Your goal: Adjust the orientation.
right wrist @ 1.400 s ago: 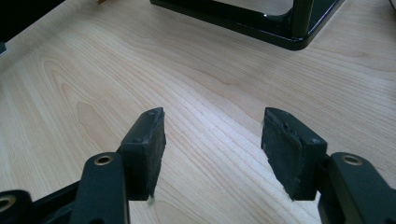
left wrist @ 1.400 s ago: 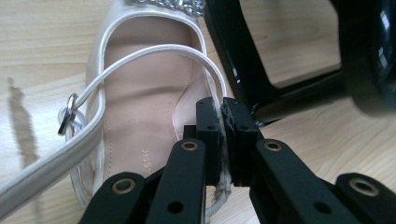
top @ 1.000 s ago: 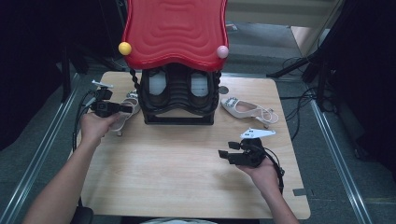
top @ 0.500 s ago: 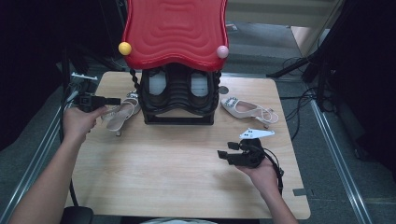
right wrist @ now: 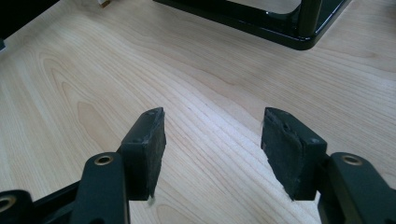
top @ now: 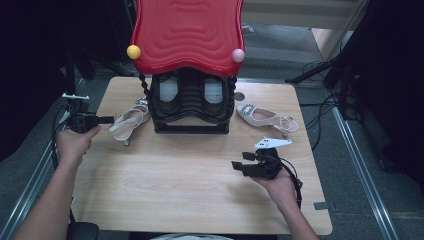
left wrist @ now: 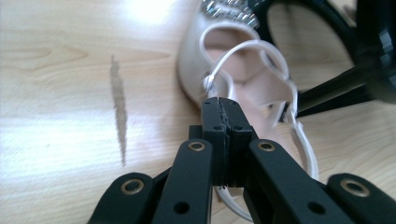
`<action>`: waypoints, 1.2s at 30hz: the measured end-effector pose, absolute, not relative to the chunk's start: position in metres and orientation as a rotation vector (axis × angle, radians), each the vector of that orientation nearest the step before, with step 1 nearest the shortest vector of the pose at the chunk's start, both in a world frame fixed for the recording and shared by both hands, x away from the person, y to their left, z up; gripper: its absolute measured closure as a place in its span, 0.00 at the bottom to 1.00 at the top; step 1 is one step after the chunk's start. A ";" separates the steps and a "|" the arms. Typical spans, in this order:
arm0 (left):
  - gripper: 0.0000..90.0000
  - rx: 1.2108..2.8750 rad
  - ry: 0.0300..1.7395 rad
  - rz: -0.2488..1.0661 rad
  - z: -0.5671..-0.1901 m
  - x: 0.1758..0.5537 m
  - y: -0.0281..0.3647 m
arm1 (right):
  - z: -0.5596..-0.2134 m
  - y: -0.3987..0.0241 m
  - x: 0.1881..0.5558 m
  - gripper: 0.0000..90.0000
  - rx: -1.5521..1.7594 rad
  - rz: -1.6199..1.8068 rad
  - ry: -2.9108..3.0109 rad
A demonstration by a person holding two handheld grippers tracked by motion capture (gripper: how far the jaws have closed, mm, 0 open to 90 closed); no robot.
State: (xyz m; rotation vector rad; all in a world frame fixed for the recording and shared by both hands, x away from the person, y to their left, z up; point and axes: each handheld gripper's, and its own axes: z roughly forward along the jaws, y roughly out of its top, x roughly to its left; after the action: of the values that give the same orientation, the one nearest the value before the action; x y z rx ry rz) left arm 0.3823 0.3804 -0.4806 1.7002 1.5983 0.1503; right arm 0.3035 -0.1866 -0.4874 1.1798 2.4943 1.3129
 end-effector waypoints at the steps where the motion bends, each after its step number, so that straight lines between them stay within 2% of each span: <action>1: 1.00 1.695 1.598 0.153 -0.482 0.381 0.381 | -0.487 -0.186 0.304 0.46 1.178 1.314 2.496; 5: 1.00 1.673 1.607 0.155 -0.485 0.376 0.385 | -0.487 -0.184 0.304 0.46 1.166 1.318 2.499; 9: 1.00 1.674 1.594 0.091 -0.494 0.371 0.382 | -0.487 -0.183 0.305 0.46 1.156 1.314 2.508; 22: 0.99 1.682 1.589 0.089 -0.493 0.362 0.364 | -0.487 -0.177 0.307 0.46 1.137 1.305 2.522; 25: 0.92 1.652 1.598 0.110 -0.488 0.361 0.365 | -0.487 -0.177 0.307 0.46 1.131 1.301 2.523; 30: 0.73 1.671 1.572 0.199 -0.473 0.359 0.360 | -0.487 -0.177 0.307 0.46 1.136 1.299 2.524; 36: 0.64 1.676 1.572 0.249 -0.466 0.367 0.355 | -0.487 -0.179 0.308 0.46 1.136 1.298 2.516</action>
State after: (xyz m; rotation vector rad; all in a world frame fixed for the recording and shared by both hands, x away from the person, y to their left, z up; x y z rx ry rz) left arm 0.3669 0.3547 -0.4657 1.6756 1.5721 0.2488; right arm 0.3076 -0.1789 -0.4871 1.1358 2.5164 1.2980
